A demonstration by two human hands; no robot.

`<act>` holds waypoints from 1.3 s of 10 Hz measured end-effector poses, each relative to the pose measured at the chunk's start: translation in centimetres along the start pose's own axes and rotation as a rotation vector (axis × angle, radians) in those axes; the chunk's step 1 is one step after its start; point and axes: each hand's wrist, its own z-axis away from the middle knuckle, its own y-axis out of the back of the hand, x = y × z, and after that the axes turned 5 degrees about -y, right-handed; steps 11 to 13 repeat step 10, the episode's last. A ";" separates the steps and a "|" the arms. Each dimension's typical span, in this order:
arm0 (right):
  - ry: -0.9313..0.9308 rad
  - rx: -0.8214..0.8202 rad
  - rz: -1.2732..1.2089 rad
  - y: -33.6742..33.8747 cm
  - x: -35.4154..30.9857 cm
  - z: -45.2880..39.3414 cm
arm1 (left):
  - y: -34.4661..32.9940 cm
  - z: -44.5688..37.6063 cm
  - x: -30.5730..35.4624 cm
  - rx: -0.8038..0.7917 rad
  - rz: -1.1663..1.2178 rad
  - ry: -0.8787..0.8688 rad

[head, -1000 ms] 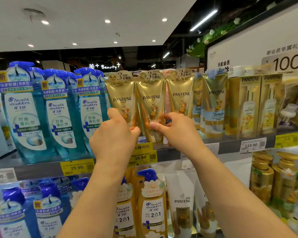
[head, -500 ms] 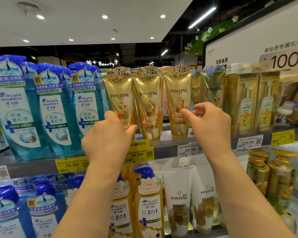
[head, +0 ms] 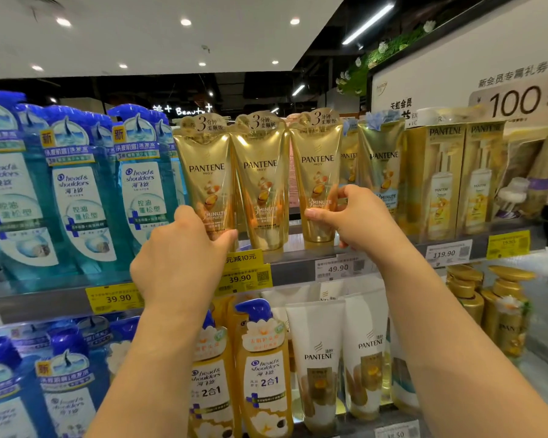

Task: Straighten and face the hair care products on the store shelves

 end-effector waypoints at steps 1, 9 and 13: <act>-0.008 -0.023 -0.009 0.1 0.0 -0.2 | 0.1 0.1 0.0 -0.006 0.005 0.004; 0.040 -0.143 -0.068 0.5 0.2 -0.4 | 0.9 1.2 0.2 0.098 0.078 0.017; 0.078 -0.078 -0.087 0.8 0.2 0.9 | 1.2 1.7 0.7 0.118 0.151 0.000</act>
